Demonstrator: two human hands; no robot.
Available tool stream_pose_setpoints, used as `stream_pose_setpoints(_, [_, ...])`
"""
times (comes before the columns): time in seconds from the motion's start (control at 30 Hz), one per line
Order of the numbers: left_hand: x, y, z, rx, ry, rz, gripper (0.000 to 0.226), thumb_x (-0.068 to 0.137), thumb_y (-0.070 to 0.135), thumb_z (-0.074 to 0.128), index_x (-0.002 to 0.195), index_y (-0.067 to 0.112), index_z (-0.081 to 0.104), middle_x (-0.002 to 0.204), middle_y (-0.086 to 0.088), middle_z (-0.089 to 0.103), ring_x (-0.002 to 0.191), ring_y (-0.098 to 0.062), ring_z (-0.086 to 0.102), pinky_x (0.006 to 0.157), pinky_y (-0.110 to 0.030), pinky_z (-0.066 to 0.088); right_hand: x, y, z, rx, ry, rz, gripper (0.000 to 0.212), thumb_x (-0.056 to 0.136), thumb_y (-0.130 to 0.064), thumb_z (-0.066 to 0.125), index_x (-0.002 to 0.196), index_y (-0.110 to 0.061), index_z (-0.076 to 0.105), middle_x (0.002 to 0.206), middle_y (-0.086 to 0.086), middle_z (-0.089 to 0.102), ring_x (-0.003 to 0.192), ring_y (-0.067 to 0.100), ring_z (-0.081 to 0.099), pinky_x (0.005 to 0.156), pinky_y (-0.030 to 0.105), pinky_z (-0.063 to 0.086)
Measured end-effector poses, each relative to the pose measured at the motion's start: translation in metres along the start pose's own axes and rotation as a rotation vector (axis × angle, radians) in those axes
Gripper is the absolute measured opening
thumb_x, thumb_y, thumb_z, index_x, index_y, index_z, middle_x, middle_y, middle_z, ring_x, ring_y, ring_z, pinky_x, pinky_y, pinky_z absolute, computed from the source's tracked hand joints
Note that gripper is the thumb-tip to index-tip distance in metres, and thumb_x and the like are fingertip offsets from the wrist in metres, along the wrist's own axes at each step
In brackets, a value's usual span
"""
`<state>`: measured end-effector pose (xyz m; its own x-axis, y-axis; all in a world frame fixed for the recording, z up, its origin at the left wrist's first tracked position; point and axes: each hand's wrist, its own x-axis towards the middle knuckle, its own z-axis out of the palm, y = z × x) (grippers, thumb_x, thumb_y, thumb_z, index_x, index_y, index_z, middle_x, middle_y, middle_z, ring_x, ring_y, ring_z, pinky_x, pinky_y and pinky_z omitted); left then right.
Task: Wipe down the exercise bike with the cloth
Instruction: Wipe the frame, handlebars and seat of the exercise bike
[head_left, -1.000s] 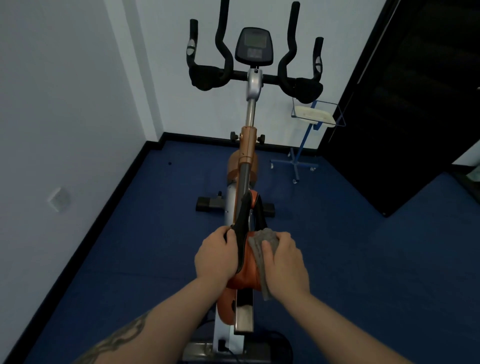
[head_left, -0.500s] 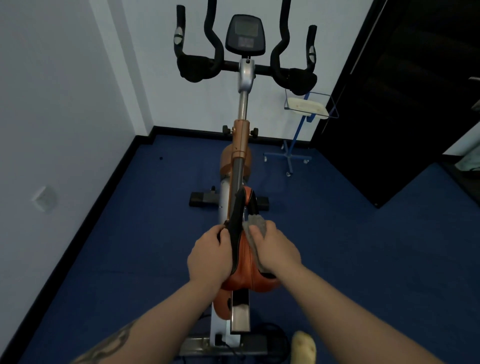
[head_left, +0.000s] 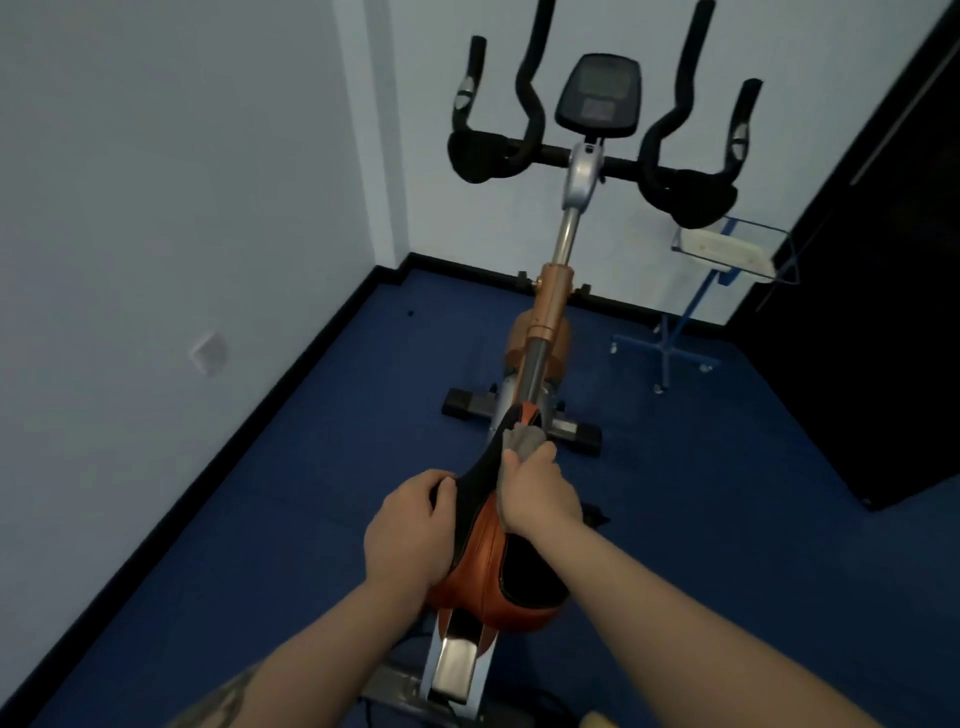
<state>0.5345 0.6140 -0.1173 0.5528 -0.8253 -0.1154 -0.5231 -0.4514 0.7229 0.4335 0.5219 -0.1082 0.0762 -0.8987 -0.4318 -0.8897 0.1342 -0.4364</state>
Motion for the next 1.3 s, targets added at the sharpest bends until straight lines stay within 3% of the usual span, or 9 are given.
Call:
stream_pose_setpoints(0.3, [-0.022,0.022,0.016,0.084,0.214,-0.169,0.031,0.101,0.033,0.038,0.093,0.023,0.066,0.09,0.009,0.063,0.084,-0.01,0.058,0.08,-0.041,0.051,0.056,0.002,-0.011,0.298,-0.025,-0.143,0.061,0.103,-0.05,0.02,0.148,-0.01,0.021,0.146,0.017,0.042,0.125,0.034,0.049,0.101,0.042,0.042])
stream_pose_setpoints(0.4, [-0.036,0.029,0.03,0.09,0.383,-0.225,0.029,0.101,0.032,0.04,0.116,0.027,0.065,0.118,0.011,0.062,0.112,-0.013,0.052,0.089,-0.035,0.047,0.072,0.0,-0.013,0.141,0.053,-0.387,0.055,0.104,-0.045,0.024,0.146,-0.01,0.034,0.15,0.012,0.036,0.134,0.029,0.038,0.111,0.04,0.031])
stream_pose_setpoints(0.5, [-0.04,0.037,0.043,-0.01,0.584,-0.347,0.024,0.099,0.032,0.047,0.116,0.03,0.063,0.123,0.012,0.058,0.119,-0.013,0.044,0.089,-0.033,0.042,0.069,0.0,-0.014,-0.357,0.181,-0.872,0.045,0.104,-0.039,0.021,0.119,-0.019,0.059,0.127,0.001,0.058,0.127,0.025,0.043,0.113,0.045,0.025])
stream_pose_setpoints(0.57, [-0.037,0.039,0.047,-0.045,0.651,-0.365,0.021,0.098,0.03,0.051,0.112,0.028,0.065,0.118,0.011,0.06,0.116,-0.011,0.046,0.083,-0.031,0.042,0.06,0.001,-0.015,-0.481,0.061,-1.181,0.05,0.1,-0.04,0.016,0.105,-0.025,0.064,0.109,-0.004,0.065,0.117,0.022,0.049,0.115,0.044,0.015])
stream_pose_setpoints(0.63, [-0.036,0.036,0.051,-0.042,0.673,-0.344,0.02,0.097,0.028,0.052,0.11,0.026,0.067,0.113,0.013,0.063,0.112,-0.006,0.046,0.078,-0.026,0.04,0.065,0.003,-0.025,-0.52,-0.076,-1.297,0.051,0.101,-0.041,0.015,0.105,-0.026,0.064,0.105,-0.006,0.066,0.111,0.019,0.052,0.115,0.037,0.008])
stream_pose_setpoints(0.83, [-0.034,0.033,0.049,-0.06,0.723,-0.348,0.016,0.096,0.026,0.053,0.103,0.032,0.066,0.098,0.029,0.051,0.103,0.009,0.035,0.074,-0.024,0.034,0.079,-0.011,-0.032,-0.569,0.043,-1.095,0.034,0.102,-0.043,0.025,0.107,-0.026,0.054,0.105,-0.002,0.065,0.108,0.021,0.055,0.108,0.039,0.024])
stream_pose_setpoints(1.0, [-0.035,0.034,0.047,-0.103,0.716,-0.372,0.013,0.094,0.028,0.055,0.098,0.04,0.057,0.091,0.028,0.045,0.092,0.008,0.039,0.065,-0.009,0.026,0.069,-0.001,-0.032,-0.495,-0.168,-1.365,0.029,0.101,-0.044,0.024,0.103,-0.028,0.048,0.096,-0.006,0.063,0.101,0.018,0.056,0.11,0.037,0.023])
stream_pose_setpoints(1.17, [-0.037,0.032,0.049,-0.129,0.713,-0.396,0.014,0.095,0.029,0.053,0.1,0.041,0.057,0.098,0.023,0.047,0.087,0.01,0.042,0.067,-0.008,0.027,0.08,-0.011,-0.037,-0.628,0.067,-1.116,0.033,0.102,-0.038,0.027,0.092,-0.026,0.055,0.1,-0.001,0.067,0.104,0.025,0.057,0.099,0.04,0.031])
stream_pose_setpoints(1.3, [-0.034,0.03,0.05,-0.138,0.707,-0.401,0.014,0.095,0.03,0.052,0.1,0.042,0.056,0.099,0.022,0.049,0.088,0.014,0.044,0.066,-0.012,0.029,0.061,0.0,-0.02,-0.514,-0.039,-1.379,0.035,0.102,-0.043,0.021,0.095,-0.027,0.051,0.091,-0.003,0.067,0.095,0.024,0.06,0.1,0.042,0.033])
